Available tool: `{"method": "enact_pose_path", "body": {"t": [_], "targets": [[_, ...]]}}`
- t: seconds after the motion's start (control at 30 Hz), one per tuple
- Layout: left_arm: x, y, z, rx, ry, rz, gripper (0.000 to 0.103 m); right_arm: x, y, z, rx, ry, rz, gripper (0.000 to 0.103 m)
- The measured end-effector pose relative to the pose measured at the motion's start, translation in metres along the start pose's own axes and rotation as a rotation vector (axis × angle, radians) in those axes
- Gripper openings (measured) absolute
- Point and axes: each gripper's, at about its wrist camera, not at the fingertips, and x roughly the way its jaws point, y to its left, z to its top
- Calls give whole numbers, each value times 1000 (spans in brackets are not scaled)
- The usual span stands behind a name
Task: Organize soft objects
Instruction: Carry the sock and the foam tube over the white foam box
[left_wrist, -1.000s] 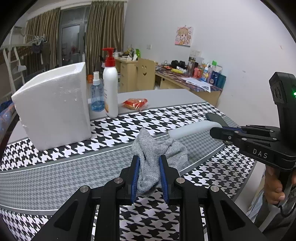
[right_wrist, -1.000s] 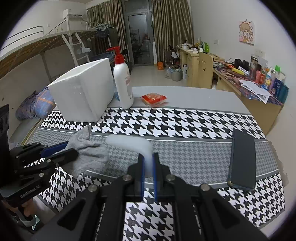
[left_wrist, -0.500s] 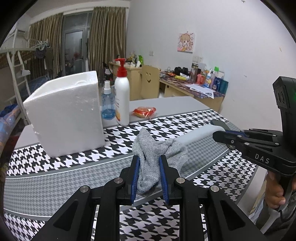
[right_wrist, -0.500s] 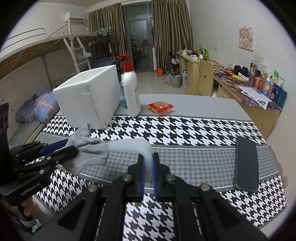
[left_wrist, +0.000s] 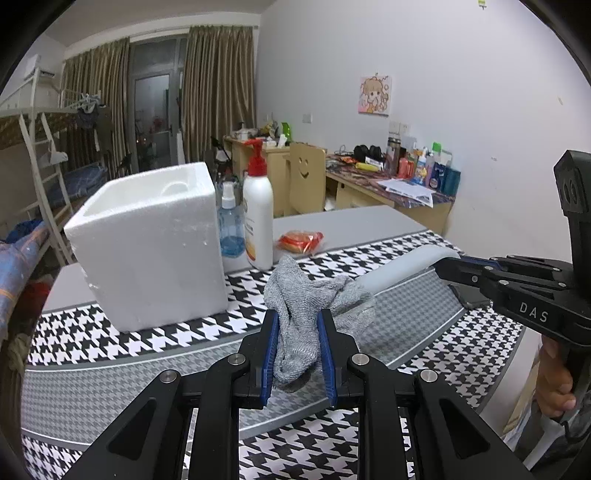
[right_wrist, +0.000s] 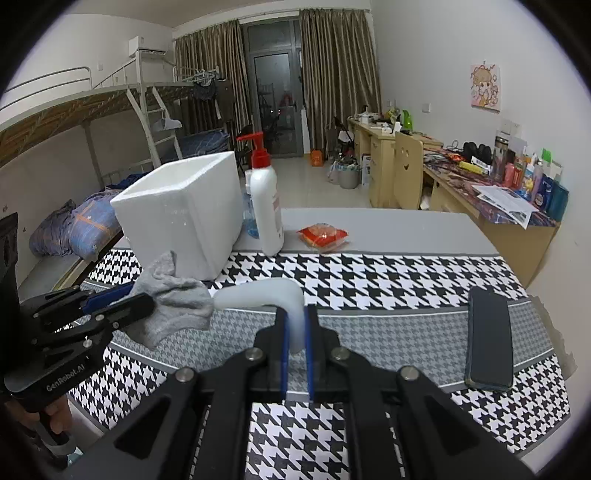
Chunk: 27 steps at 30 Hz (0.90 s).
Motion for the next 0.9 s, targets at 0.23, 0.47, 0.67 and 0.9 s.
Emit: {"method": "enact_pose_path", "body": {"t": [0.23, 0.47, 0.67, 0.9], "targets": [[-8, 10, 9, 3, -34, 21, 23, 0, 6, 9, -5, -15, 3, 10], [-13, 16, 17, 7, -59, 33, 23, -1, 13, 17, -3, -36, 13, 10], [-19, 28, 24, -5, -86, 50, 23, 0, 21, 23, -12, -53, 16, 10], [-25, 35, 30, -5, -110, 53, 23, -6, 29, 32, -12, -79, 6, 10]]}}
